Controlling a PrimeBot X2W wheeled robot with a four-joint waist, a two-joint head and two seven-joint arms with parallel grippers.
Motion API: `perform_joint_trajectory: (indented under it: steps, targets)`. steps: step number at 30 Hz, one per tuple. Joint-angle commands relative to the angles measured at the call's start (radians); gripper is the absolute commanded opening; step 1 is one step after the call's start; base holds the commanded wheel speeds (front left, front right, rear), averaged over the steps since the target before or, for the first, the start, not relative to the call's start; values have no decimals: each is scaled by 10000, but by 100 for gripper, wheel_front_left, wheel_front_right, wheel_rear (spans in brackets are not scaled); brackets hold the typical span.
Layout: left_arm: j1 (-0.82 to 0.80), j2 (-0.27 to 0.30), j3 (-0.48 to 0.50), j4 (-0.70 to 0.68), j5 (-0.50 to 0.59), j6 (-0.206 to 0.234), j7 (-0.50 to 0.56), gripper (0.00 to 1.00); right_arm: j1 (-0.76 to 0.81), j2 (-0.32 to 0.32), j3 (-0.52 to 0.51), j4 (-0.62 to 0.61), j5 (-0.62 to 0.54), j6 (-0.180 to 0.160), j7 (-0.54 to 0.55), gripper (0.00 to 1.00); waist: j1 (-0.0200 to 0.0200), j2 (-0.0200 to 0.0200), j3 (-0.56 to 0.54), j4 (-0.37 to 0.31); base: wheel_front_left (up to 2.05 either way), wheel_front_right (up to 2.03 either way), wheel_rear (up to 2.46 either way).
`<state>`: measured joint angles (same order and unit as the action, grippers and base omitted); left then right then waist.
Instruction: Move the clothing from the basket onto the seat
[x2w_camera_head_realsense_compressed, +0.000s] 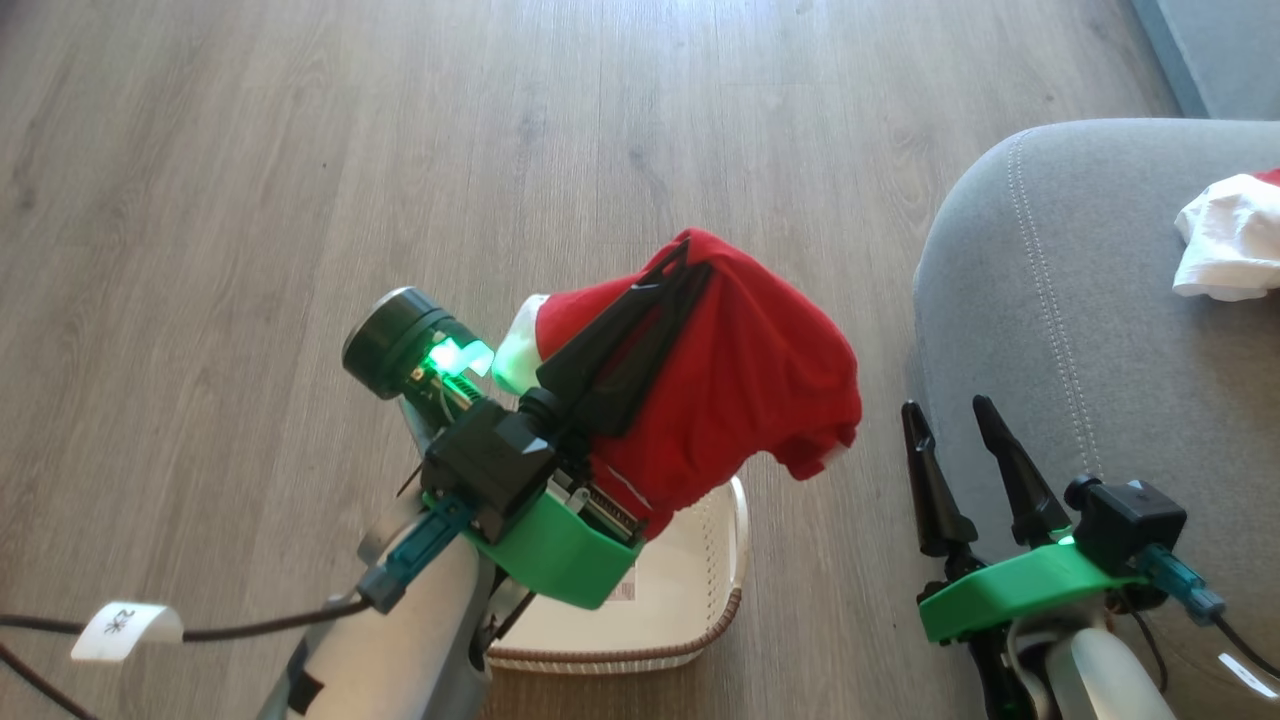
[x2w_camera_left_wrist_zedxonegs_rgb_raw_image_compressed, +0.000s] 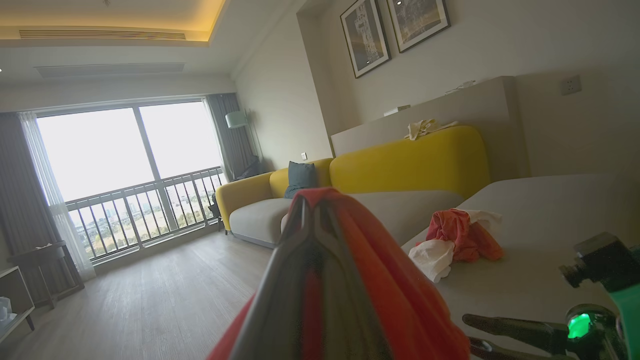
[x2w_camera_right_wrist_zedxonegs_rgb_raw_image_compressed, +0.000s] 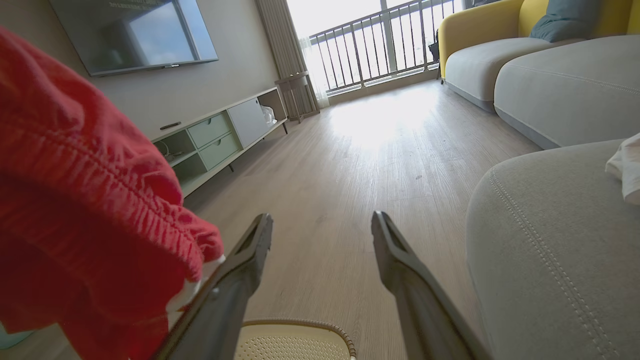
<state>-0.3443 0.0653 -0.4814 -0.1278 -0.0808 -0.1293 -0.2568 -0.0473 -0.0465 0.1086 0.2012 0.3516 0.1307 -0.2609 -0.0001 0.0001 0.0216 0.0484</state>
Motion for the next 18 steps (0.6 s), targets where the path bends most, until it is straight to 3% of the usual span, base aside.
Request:
perform_joint_trajectory:
  steps: [1, 10, 18]
  targets:
    - [-289, -30, 380, -399, -14, 5, -49, 0, -222, -37, 201, -294, -89, 0, -9, 100, 1, -1, 2, -4, 0, 0, 0]
    - [-178, 99, 402, -50, 213, -6, -49, 0, -484, -307, -262, -683, -534, 0, -9, 100, 1, -1, -47, -126, 0, 0, 0]
    - [-231, 277, 273, 287, 351, -11, -49, 0, -349, -1997, 1215, -2401, -294, 0, -9, 100, 1, -1, 16, -83, 0, 0, 0]
